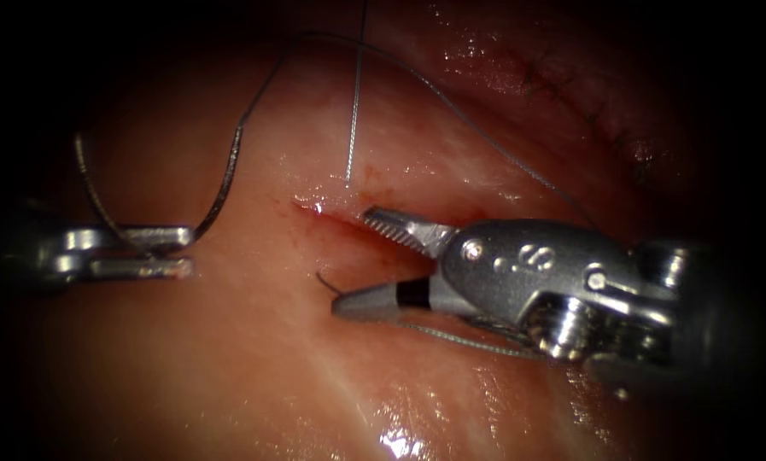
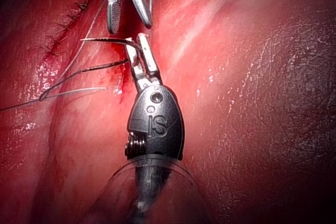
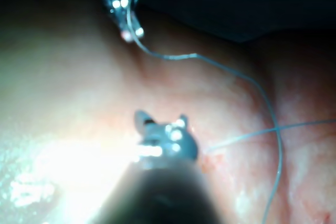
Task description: Wound Closure
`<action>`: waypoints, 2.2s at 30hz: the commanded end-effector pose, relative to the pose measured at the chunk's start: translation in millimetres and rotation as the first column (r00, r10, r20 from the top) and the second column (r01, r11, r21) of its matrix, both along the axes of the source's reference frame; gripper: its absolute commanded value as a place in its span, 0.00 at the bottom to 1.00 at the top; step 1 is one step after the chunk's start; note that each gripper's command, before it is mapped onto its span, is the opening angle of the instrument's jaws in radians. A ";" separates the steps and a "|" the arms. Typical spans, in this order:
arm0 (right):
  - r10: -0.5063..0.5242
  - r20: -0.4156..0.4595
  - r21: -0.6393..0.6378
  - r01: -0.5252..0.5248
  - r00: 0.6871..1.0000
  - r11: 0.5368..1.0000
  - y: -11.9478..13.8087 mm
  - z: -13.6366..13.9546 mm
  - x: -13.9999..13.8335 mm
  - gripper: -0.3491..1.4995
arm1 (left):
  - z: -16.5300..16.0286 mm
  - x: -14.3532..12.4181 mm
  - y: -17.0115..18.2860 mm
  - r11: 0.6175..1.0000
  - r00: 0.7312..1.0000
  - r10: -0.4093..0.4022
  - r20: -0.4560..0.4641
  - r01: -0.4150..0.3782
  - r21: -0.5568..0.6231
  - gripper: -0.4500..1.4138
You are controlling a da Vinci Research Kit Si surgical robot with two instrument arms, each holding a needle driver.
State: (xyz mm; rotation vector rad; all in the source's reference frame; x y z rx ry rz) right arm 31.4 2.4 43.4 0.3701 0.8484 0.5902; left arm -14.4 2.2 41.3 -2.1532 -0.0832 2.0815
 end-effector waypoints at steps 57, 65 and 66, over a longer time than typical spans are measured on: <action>-0.318 0.268 0.067 0.311 0.909 0.948 -19.3 1.4 -17.6 0.04 | -0.4 -1.8 -1.9 0.993 0.990 0.118 0.078 -0.117 -0.013 0.00; -0.167 0.324 -0.075 0.202 0.931 0.977 -13.5 -0.9 -18.2 0.99 | 0.8 -1.5 -1.1 0.993 0.991 0.115 0.075 -0.114 -0.012 0.00; -0.187 0.296 -0.078 0.219 0.937 0.973 -13.1 -1.2 -18.3 0.99 | 1.0 -1.4 -1.0 0.993 0.991 0.115 0.073 -0.114 -0.012 0.00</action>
